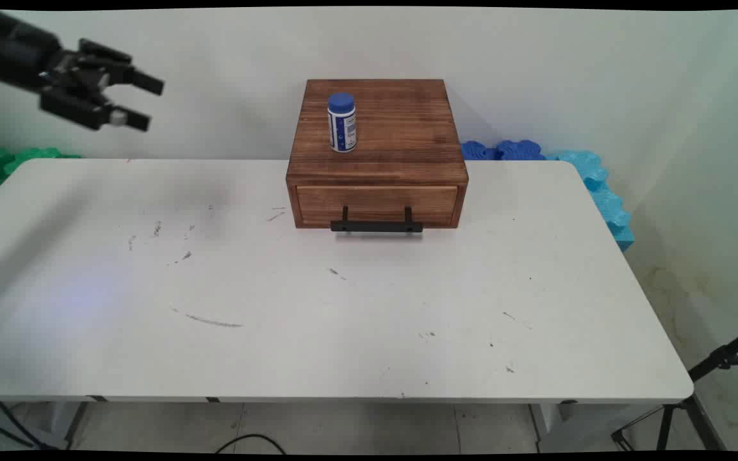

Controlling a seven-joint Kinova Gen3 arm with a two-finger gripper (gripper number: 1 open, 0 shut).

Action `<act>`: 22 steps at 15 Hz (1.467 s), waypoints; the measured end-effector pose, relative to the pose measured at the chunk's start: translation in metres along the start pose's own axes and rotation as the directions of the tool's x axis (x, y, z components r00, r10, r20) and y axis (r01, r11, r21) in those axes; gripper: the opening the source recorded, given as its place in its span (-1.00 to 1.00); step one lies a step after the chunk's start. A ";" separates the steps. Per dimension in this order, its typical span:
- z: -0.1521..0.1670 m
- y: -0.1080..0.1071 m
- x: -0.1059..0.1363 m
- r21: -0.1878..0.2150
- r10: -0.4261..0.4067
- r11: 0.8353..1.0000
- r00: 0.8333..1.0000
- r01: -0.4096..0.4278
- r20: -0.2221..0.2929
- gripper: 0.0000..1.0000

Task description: Open the drawer

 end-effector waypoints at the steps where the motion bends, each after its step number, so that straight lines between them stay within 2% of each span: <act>1: 0.011 -0.002 0.014 0.017 -0.010 1.000 1.000 0.010 0.000 1.00; 5: 0.061 -0.008 0.067 0.063 -0.012 0.998 1.000 0.012 0.008 1.00; 8: 0.114 -0.010 0.101 0.088 0.016 0.996 0.999 -0.021 0.050 1.00; 10: 0.151 -0.010 0.113 0.096 0.035 0.994 0.995 -0.044 0.089 1.00; 16: 0.263 -0.002 0.118 0.065 0.084 0.993 0.971 -0.101 0.225 1.00; 20: 0.312 0.006 0.109 0.030 0.105 0.992 0.948 -0.120 0.301 1.00; 22: 0.326 0.010 0.104 0.012 0.115 0.992 0.937 -0.126 0.330 1.00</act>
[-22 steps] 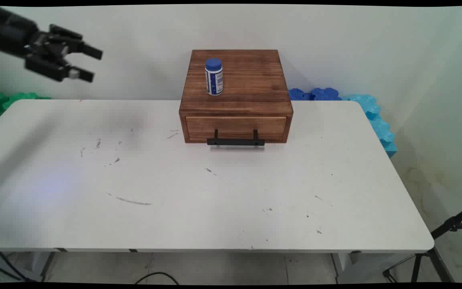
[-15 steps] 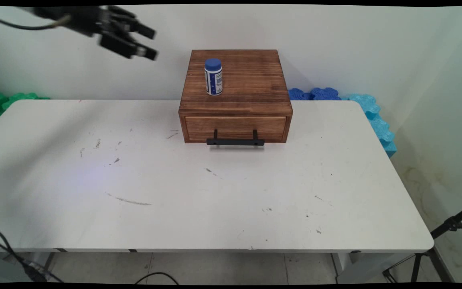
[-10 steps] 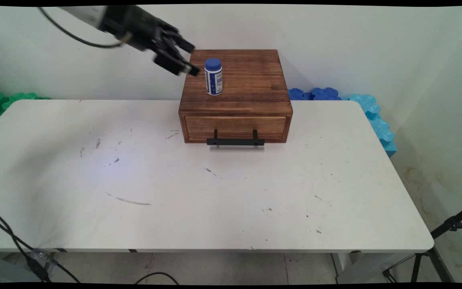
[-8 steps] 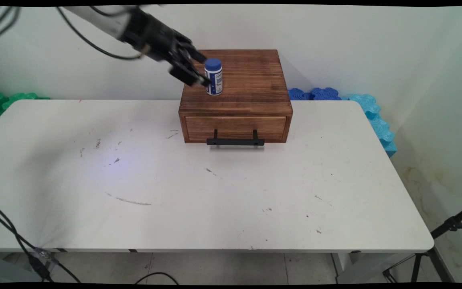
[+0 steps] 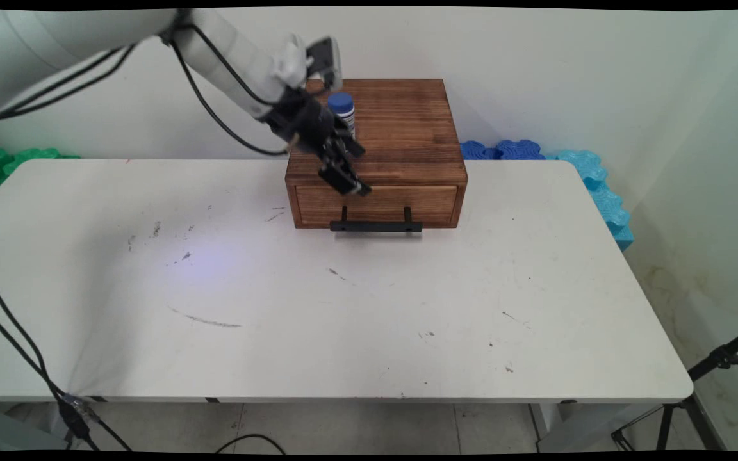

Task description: Open the drawer

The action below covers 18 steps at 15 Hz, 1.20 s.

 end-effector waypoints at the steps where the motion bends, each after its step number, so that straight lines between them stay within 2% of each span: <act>1: 0.008 0.003 0.000 -0.009 0.008 1.000 1.000 -0.008 0.017 1.00; 4: 0.030 0.013 -0.001 -0.037 0.039 0.999 0.997 -0.036 0.069 1.00; 10: 0.058 0.027 -0.007 -0.066 0.089 0.995 0.986 -0.081 0.138 1.00; 18: 0.095 0.031 -0.013 -0.049 0.125 0.992 0.977 -0.118 0.171 1.00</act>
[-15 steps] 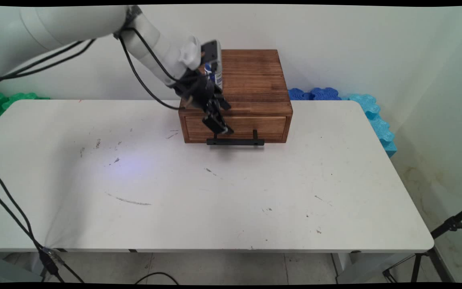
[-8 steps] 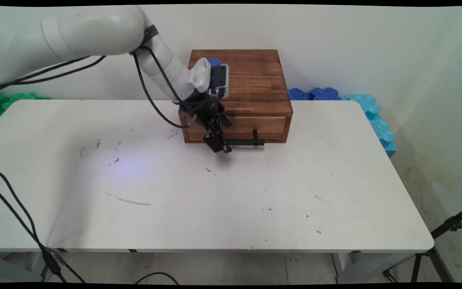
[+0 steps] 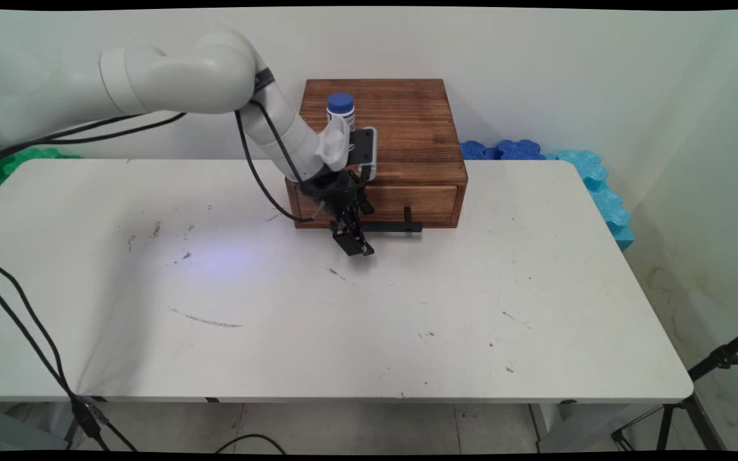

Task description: Open the drawer

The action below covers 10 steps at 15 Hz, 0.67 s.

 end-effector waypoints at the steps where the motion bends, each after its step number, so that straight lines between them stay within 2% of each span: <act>1: 0.004 0.000 0.000 0.003 0.000 1.000 1.000 0.000 0.002 1.00; 10: 0.035 0.005 0.006 -0.011 -0.056 0.998 0.998 0.056 -0.013 1.00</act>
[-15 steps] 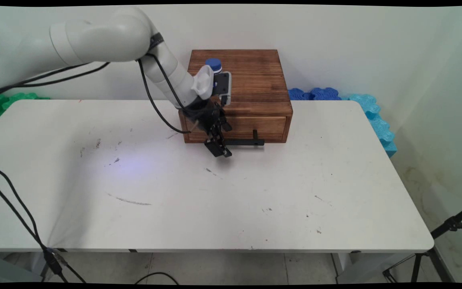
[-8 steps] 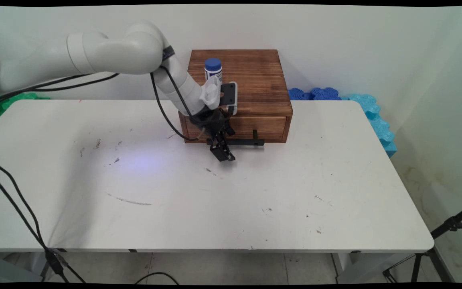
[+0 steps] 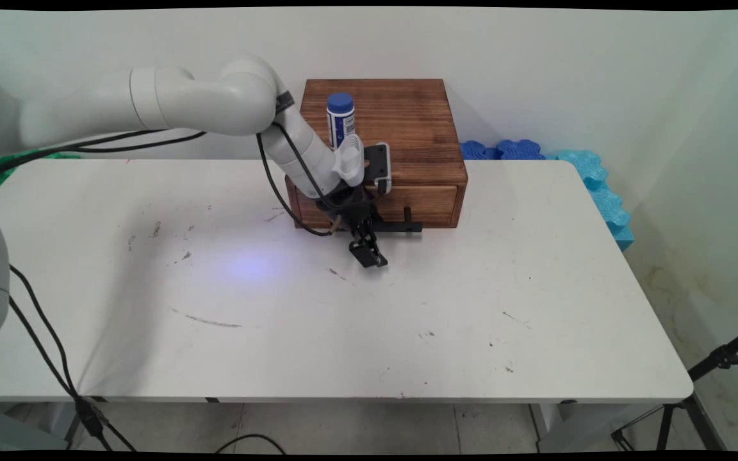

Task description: Open the drawer

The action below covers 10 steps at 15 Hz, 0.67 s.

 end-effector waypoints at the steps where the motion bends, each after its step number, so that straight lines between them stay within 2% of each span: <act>1: 0.002 0.002 0.001 -0.003 -0.003 1.000 1.000 0.003 -0.003 1.00; 10: -0.001 0.033 0.003 -0.041 0.002 0.999 1.000 -0.003 -0.019 1.00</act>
